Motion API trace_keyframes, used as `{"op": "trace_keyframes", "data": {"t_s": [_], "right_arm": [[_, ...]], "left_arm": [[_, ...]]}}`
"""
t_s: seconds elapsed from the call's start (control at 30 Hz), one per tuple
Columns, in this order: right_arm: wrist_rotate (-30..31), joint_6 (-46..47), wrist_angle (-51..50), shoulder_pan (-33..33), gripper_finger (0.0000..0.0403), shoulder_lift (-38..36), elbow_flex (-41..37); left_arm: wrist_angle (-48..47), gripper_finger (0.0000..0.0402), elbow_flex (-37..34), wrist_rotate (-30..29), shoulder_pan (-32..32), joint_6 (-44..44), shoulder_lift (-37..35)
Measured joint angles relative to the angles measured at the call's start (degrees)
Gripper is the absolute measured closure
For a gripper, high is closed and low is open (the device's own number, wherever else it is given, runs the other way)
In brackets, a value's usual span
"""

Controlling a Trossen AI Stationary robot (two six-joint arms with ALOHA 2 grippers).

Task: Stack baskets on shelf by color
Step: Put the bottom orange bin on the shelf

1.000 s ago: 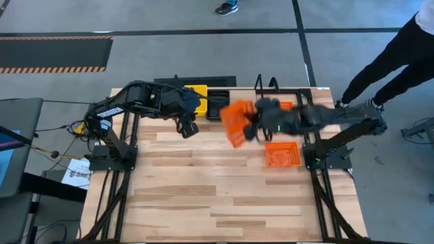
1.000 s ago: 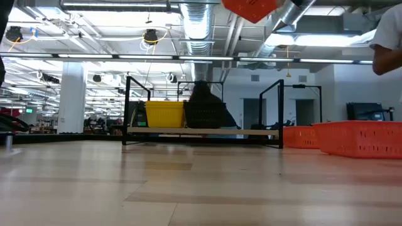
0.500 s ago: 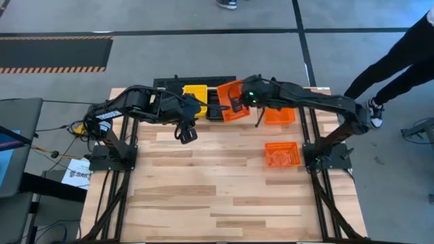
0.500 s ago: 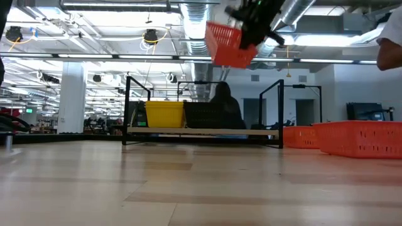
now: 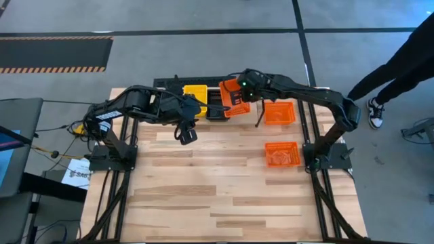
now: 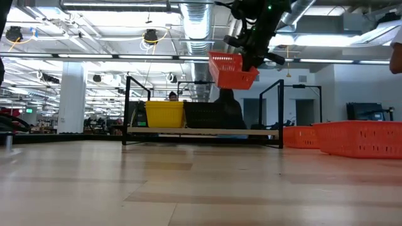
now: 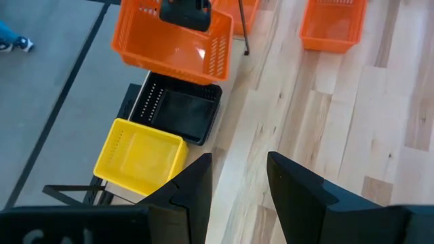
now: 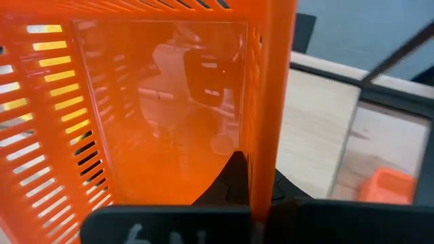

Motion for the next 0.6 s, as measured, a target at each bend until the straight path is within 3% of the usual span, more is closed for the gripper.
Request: {"op": "trace_keyframes", "data": {"t_s": [0.2, 0.6], "right_arm": [[-1.1, 0.0, -2.9, -2.1, 0.0403, -2.7, -1.2], [-9.1, 4.9, 11.5, -5.0, 0.0403, -11.1, -18.5]], "left_arm": [[0.0, 0.0271, 0.0, 0.1, 0.0, 0.0, 0.0], [0.0, 0.0271, 0.0, -0.1, 0.0, 0.1, 0.0]]}}
